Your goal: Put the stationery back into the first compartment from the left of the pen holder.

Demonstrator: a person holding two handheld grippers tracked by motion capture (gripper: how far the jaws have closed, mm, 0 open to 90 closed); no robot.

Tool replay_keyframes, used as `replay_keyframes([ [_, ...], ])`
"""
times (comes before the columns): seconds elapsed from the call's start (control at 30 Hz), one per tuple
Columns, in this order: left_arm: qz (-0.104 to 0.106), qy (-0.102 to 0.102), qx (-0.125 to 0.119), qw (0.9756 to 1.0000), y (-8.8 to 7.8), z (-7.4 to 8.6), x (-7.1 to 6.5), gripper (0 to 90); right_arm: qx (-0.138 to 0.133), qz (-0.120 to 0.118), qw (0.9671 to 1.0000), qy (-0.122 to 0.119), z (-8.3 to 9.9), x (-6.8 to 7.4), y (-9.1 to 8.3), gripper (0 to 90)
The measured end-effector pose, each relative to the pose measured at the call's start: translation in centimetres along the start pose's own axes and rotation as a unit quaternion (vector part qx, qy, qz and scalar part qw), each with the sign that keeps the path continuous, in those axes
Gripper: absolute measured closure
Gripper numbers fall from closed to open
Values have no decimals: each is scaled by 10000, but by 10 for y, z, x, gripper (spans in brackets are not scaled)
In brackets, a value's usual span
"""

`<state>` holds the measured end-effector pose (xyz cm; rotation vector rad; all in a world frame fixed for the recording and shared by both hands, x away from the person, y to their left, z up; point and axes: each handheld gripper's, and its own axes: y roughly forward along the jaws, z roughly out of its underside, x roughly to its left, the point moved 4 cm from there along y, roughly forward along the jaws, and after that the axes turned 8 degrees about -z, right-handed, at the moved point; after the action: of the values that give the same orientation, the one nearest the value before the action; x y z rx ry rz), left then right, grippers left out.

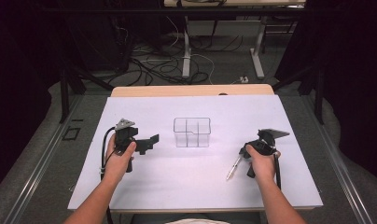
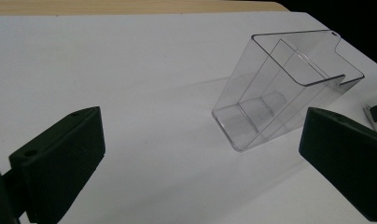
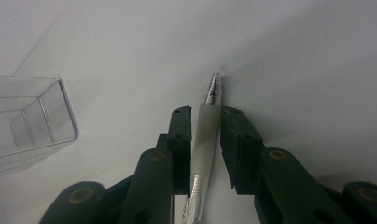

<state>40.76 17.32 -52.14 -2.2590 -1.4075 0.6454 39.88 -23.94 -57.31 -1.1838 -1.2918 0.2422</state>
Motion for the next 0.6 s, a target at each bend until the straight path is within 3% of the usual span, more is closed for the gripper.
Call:
replay_keyframes([
  [0.07,4,-17,2,10000,0,0,-1,1,65,151,9998,-65,0,-2,-2,753],
  [0.1,9,-15,11,10000,0,0,-1,1,-51,-101,9999,54,-1,0,0,757],
  [0.17,13,24,35,10000,0,0,0,1,-35,23,10000,82,-1,-2,1,766],
  [0.23,16,32,51,10000,0,0,0,1,-86,-42,9997,226,-2,-1,1,776],
  [0.6,25,32,50,10000,0,0,0,1,-73,-102,9992,378,-1,-4,0,799],
])
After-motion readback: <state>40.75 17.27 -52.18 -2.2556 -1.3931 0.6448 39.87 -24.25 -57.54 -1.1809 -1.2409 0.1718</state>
